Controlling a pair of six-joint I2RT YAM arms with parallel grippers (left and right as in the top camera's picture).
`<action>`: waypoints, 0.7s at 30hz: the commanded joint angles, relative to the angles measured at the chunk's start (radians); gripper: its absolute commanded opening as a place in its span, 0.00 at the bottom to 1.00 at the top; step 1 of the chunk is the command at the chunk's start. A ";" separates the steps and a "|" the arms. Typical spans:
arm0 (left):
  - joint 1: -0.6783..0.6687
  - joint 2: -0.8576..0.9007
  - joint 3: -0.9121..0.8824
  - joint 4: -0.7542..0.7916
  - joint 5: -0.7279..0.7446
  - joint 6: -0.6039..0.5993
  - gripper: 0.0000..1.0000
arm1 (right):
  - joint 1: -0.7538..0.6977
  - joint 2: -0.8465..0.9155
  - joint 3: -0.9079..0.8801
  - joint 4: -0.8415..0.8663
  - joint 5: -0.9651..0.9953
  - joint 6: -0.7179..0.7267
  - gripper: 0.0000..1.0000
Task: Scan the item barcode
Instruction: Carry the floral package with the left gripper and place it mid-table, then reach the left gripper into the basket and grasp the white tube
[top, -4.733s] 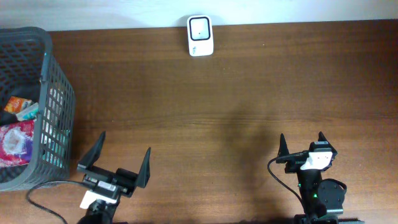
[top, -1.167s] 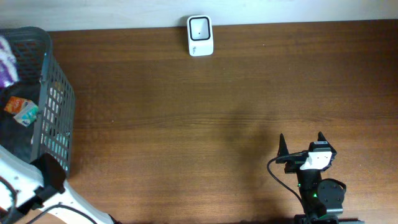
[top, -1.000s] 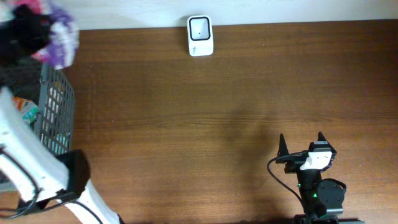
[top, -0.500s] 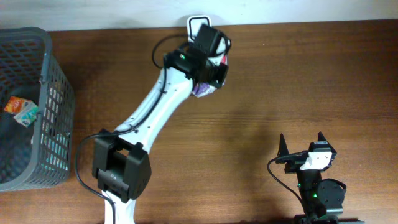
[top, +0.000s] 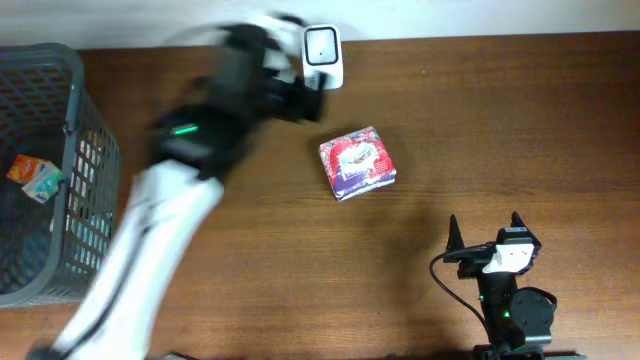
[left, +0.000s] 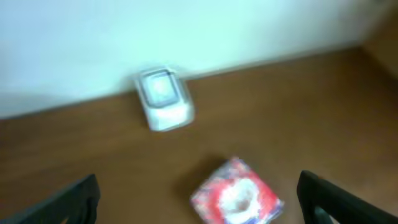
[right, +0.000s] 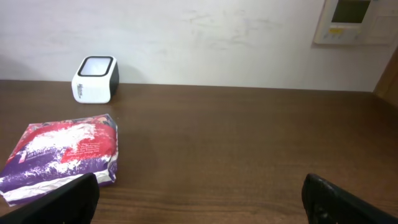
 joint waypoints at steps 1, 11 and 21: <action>0.315 -0.145 0.001 -0.090 -0.010 0.002 0.99 | 0.008 -0.004 -0.007 -0.003 0.009 0.000 0.99; 0.990 0.130 -0.002 -0.086 -0.093 0.329 0.99 | 0.008 -0.004 -0.007 -0.004 0.009 0.000 0.99; 1.127 0.366 -0.060 -0.213 0.154 0.599 0.69 | 0.008 -0.004 -0.007 -0.003 0.009 0.000 0.99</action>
